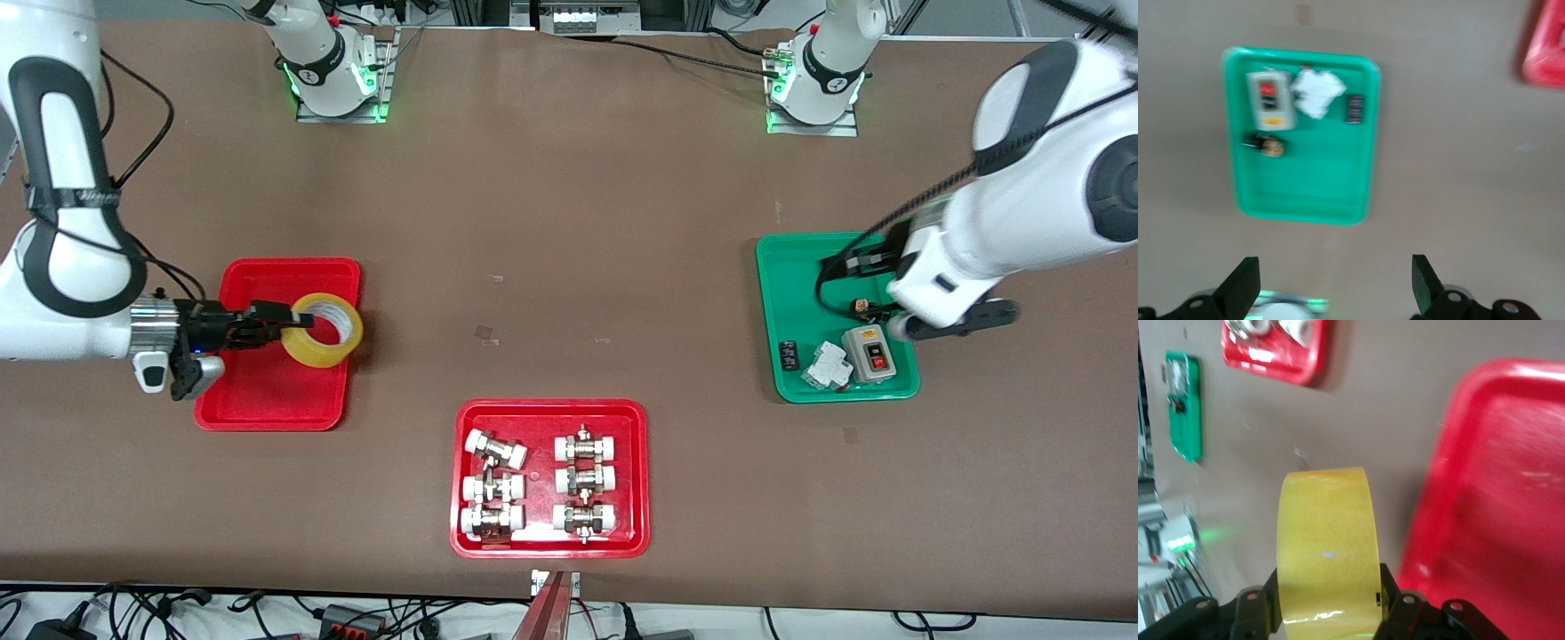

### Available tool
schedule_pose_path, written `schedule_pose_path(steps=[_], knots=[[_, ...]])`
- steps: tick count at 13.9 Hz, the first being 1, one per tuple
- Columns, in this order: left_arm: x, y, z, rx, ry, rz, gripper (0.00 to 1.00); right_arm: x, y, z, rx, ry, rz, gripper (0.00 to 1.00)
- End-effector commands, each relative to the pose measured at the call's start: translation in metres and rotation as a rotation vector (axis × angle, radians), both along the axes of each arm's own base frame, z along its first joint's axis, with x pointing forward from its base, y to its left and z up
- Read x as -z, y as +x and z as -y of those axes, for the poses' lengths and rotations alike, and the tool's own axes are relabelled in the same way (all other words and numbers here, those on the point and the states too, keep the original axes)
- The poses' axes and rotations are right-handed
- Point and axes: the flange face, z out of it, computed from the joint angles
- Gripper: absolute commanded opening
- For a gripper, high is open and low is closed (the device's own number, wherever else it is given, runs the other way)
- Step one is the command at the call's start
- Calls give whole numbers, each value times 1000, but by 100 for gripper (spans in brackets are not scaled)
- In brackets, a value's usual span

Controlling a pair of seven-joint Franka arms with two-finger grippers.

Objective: Left arm passes tape to right arm into tray
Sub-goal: 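Carry the tape over the empty red tray while the left gripper withdraws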

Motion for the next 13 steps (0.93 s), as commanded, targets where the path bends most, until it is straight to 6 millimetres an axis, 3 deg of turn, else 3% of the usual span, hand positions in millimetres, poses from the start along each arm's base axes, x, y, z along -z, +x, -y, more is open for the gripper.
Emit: schedule_pose_path(steps=[1,3,4,5,6,8,11,13], knots=[[-10,-11,-29,183,25,-14,100,42,-16,46,-58,71,15,0],[-5,-37,-38,168,58,46,100,74,-25,67,-76,106,21,0],[7,-58,-42,167,74,105,100,85,-28,71,-79,114,18,0],[14,-67,-44,154,81,139,100,88,-28,71,-80,112,18,0],[11,-67,-49,96,89,122,100,88,-28,68,-90,108,17,12],[-11,-54,-56,51,104,96,100,91,-27,70,-120,59,23,100],[-25,-51,-51,80,63,137,100,87,-19,66,-188,-45,66,100],[-26,-63,-40,82,66,103,100,83,-14,63,-224,-98,94,100]])
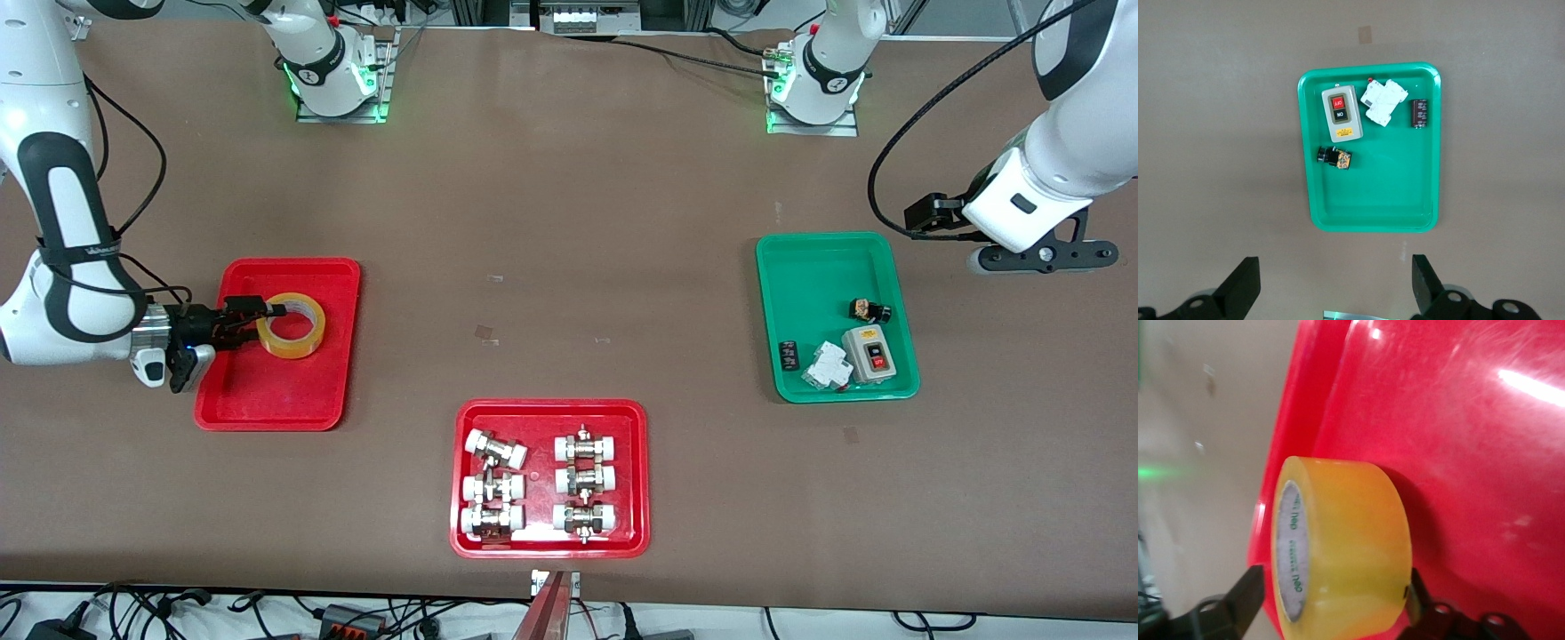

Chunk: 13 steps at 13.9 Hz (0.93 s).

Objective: Left arm passes tape to right arm into tray
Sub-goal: 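Lower the tape into the red tray and open the right gripper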

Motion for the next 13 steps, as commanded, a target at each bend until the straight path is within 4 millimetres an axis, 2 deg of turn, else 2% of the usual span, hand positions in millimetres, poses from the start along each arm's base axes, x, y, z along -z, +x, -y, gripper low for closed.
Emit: schedule_pose_path(steps=[1,3,5,7,8,10,13], knots=[[-9,-11,16,18,-8,8,100,-17,7,-3,-66,-73,57,100],[-10,-8,13,12,-17,24,100,-35,15,-15,-122,-140,101,100],[-11,-7,13,14,-18,33,100,-63,22,-18,-164,-214,152,100],[-11,-6,14,14,-17,38,100,-102,28,-23,-174,-307,185,100],[-11,-6,14,14,-19,36,100,-129,29,-31,-156,-381,194,100],[-12,-6,14,16,-18,40,100,-177,25,-62,-90,-496,193,100],[-11,-6,14,16,-18,40,100,-229,5,-103,73,-579,140,100]])
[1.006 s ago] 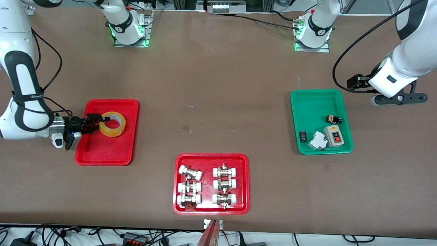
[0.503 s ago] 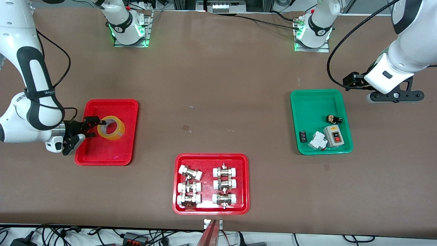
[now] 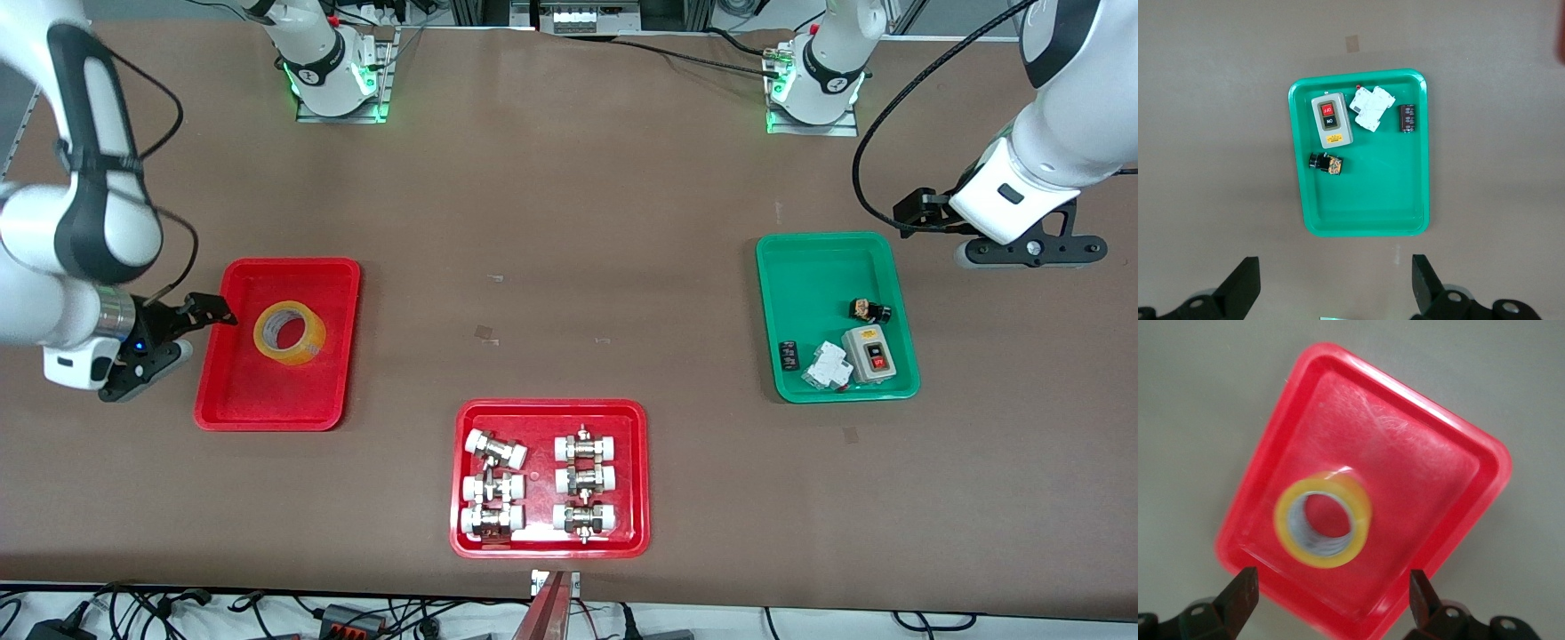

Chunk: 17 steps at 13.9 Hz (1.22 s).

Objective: Left arm passes tape to right arm into tray

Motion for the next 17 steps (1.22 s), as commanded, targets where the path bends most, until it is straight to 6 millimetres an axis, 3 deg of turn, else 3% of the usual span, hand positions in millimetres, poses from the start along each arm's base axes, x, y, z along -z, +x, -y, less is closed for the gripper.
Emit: schedule_pose_path(steps=[1,3,5,8,11,14,17], knots=[[-5,-4,1,-5,-11,14,100,-46,-29,-31,148,-61,0,100],[-5,-4,1,-5,-11,14,100,-82,-43,-57,227,-78,18,100],[-5,-4,1,-5,-12,14,100,-112,-57,-70,307,-88,32,100],[-6,-3,1,-4,-15,26,100,-152,-75,-72,334,-86,58,100],[-5,-3,1,-4,-15,25,100,-173,-84,-75,399,-130,84,100],[-6,-3,4,1,-15,28,100,-225,-79,-80,485,-120,132,100],[-6,-3,5,2,-15,28,100,-238,-72,-80,534,-117,154,100]])
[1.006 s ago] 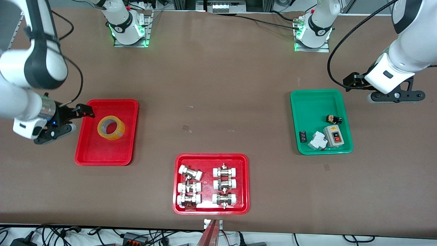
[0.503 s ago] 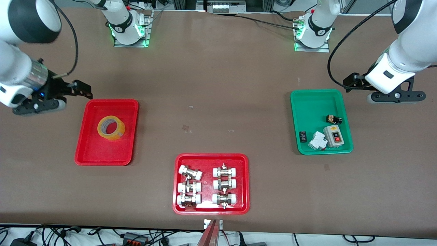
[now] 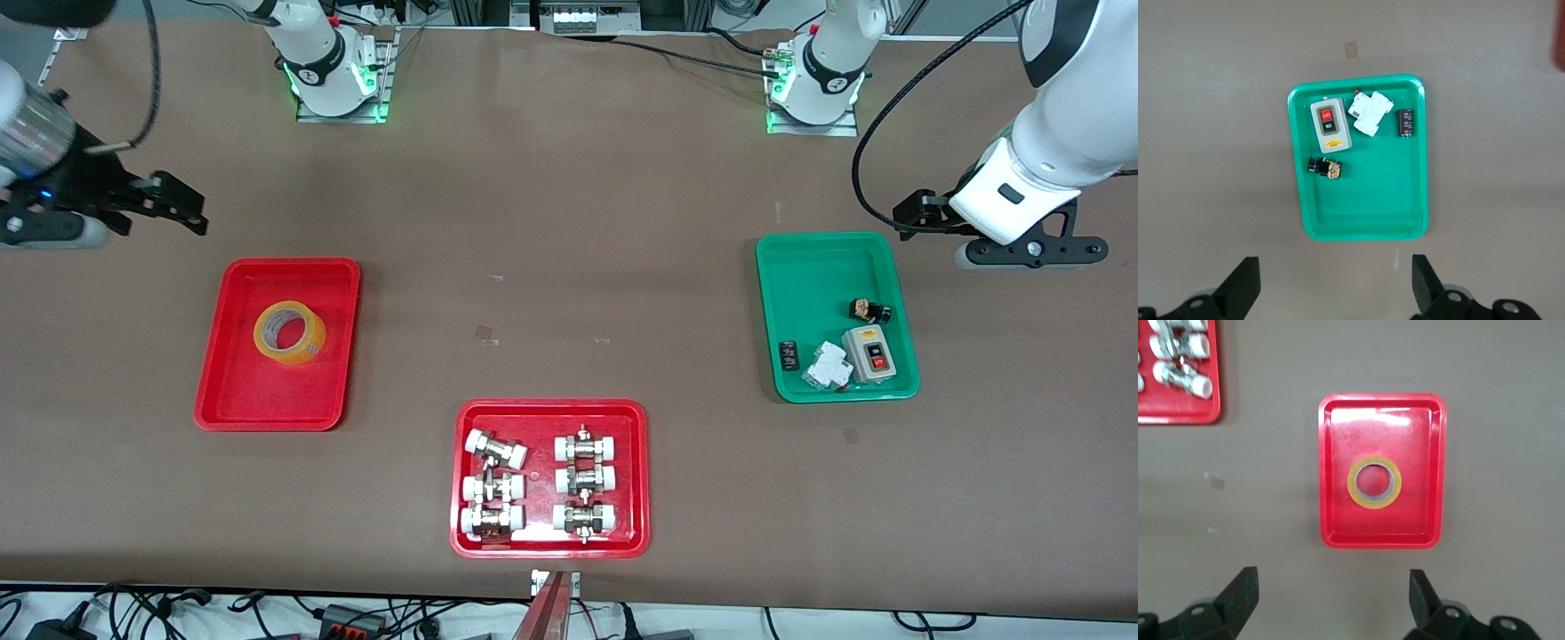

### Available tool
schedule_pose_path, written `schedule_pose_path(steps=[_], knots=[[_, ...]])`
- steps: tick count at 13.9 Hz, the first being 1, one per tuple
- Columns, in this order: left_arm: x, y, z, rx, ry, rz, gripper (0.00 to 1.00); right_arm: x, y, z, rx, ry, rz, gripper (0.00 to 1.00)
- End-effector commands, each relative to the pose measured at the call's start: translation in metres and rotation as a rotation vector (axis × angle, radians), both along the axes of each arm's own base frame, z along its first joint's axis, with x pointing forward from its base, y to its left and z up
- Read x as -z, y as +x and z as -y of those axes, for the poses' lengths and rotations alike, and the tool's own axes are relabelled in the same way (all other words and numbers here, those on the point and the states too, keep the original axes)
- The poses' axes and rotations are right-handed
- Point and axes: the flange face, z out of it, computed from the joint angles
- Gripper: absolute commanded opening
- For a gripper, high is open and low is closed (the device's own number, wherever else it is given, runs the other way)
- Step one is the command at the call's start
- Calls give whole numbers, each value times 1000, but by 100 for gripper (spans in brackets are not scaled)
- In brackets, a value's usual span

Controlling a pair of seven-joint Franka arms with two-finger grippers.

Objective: Left arm passes tape to right arm into tray

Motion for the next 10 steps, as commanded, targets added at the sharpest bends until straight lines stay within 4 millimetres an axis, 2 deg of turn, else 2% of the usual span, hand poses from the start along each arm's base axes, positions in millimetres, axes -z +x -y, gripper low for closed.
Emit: schedule_pose_path(steps=[1,4,10], knots=[[-5,-4,3,-1,-13,14,100,-8,5,0,51,-16,5,100],[-5,-4,3,-1,-13,14,100,-10,-12,4,60,-10,33,100],[-5,-4,4,0,-13,16,100,-8,-12,7,48,-9,19,100]])
